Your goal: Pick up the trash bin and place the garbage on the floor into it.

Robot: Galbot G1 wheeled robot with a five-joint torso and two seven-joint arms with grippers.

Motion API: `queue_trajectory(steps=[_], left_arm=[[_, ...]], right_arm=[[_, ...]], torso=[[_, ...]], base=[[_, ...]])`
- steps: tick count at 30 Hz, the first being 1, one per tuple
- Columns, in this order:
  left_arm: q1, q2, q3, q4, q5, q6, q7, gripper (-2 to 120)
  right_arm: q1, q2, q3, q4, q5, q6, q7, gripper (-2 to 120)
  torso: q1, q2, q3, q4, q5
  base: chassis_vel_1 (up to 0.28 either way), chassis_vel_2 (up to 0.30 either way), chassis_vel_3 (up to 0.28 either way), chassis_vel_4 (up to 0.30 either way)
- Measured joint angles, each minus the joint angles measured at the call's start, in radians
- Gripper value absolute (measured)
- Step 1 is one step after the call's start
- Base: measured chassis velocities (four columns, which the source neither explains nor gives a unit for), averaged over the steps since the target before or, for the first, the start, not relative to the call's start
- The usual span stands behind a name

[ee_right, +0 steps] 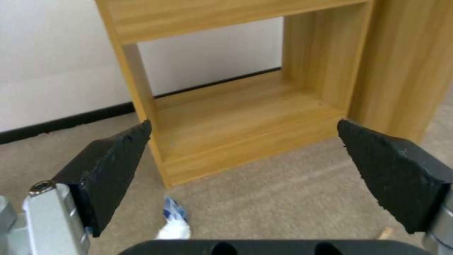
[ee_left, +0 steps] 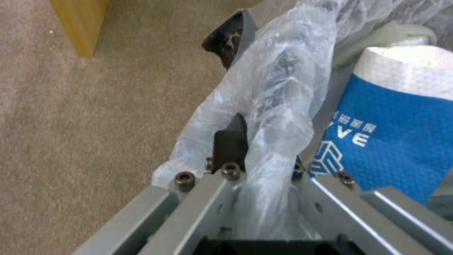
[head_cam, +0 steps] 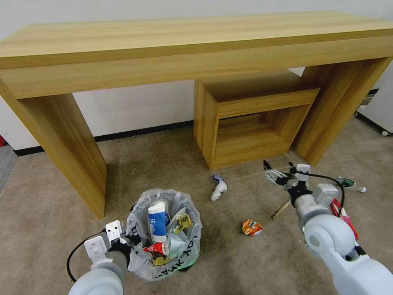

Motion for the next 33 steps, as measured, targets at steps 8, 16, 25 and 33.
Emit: queue_trajectory(steps=[8, 16, 25, 33], left_arm=[[-0.016, 0.004, 0.027, 0.009, 0.0, 0.002, 0.001, 1], [-0.023, 0.022, 0.019, 0.018, -0.018, -0.014, 0.001, 1], [-0.017, 0.01, 0.011, 0.026, -0.013, -0.013, 0.004, 1], [-0.009, 0.003, 0.006, 0.03, -0.006, -0.013, 0.005, 1]], right_arm=[[-0.064, 0.073, 0.02, 0.018, -0.057, 0.059, -0.024, 100], [-0.066, 0.087, 0.016, -0.019, -0.066, 0.124, -0.04, 100], [-0.029, 0.093, -0.01, -0.027, -0.01, 0.088, -0.038, 100], [-0.023, 0.112, -0.042, -0.05, 0.008, 0.126, -0.058, 100]], torso=[[0.0, 0.0, 0.0, 0.0, -0.0001], [0.0, 0.0, 0.0, 0.0001, -0.0001], [0.0, 0.0, 0.0, 0.0001, 0.0], [0.0, 0.0, 0.0, 0.0001, 0.0]], base=[[0.0, 0.0, 0.0, 0.0], [0.0, 0.0, 0.0, 0.0], [0.0, 0.0, 0.0, 0.0], [0.0, 0.0, 0.0, 0.0]])
